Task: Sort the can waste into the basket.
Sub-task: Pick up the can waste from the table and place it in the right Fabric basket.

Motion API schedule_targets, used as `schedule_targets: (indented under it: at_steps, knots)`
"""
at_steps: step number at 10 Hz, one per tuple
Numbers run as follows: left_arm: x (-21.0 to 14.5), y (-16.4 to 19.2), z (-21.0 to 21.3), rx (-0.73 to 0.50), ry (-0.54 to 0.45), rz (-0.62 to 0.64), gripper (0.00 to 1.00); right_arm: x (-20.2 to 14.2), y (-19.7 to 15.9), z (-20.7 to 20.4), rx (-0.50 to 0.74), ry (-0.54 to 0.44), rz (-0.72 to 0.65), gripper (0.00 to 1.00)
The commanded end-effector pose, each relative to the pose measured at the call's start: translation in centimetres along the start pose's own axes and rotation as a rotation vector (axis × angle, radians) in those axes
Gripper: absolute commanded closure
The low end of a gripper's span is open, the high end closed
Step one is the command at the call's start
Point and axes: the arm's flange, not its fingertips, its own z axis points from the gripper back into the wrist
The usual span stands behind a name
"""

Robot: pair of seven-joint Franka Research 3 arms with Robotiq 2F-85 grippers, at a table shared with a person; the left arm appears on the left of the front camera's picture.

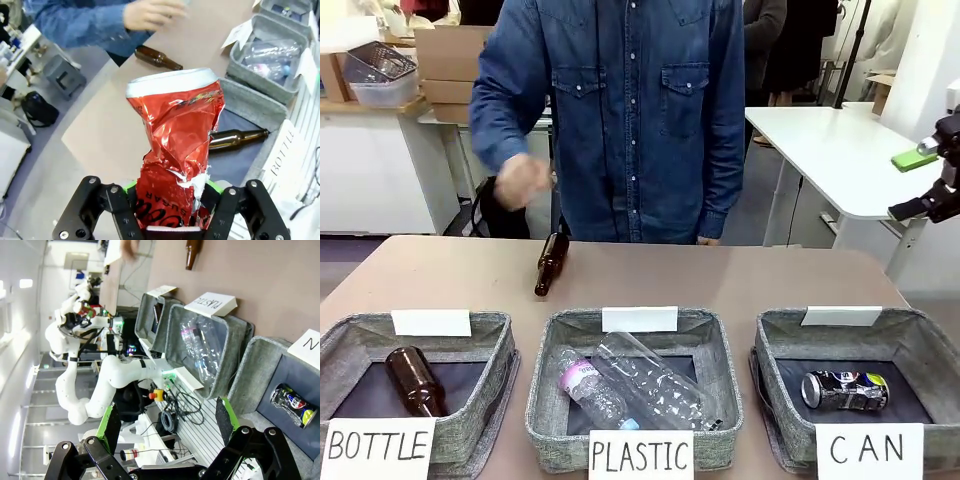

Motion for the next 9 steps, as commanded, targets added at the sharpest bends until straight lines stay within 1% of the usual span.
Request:
schedule_targets:
  at_steps: [1,2,4,5,6,7,8,9]
  knots:
    - [0.7,-2.1,-2.4,-0.005,0.004,-0.026,0.81,-0.1,-0.1,0.3,-0.004,0.015,0.019,0.00]
    - [2.8,-1.5,-4.1,-0.061,0.003,-0.084,0.81,-0.1,-0.1,0.3,-0.004,0.015,0.019,0.00]
    - [7.2,-0.1,-9.6,-0.206,0.058,-0.204,0.81,-0.1,-0.1,0.3,-0.004,0.015,0.019,0.00]
    - [9.8,0.2,-13.3,-0.300,0.035,-0.259,0.81,-0.1,-0.1,0.3,-0.004,0.015,0.019,0.00]
    - [13.5,-0.6,-18.3,-0.403,-0.001,-0.317,0.81,-0.1,-0.1,0.3,-0.004,0.015,0.019,0.00]
    - [17.3,-2.3,-22.6,-0.478,-0.046,-0.377,0.81,-0.1,-0.1,0.3,-0.004,0.015,0.019,0.00]
    - [21.6,-5.1,-26.5,-0.578,-0.109,-0.451,0.81,0.0,0.0,0.0,0.000,0.001,0.000,0.00]
    - [26.3,-8.7,-29.4,-0.646,-0.189,-0.524,0.81,-2.2,1.5,4.9,-0.203,-0.047,-0.013,0.00]
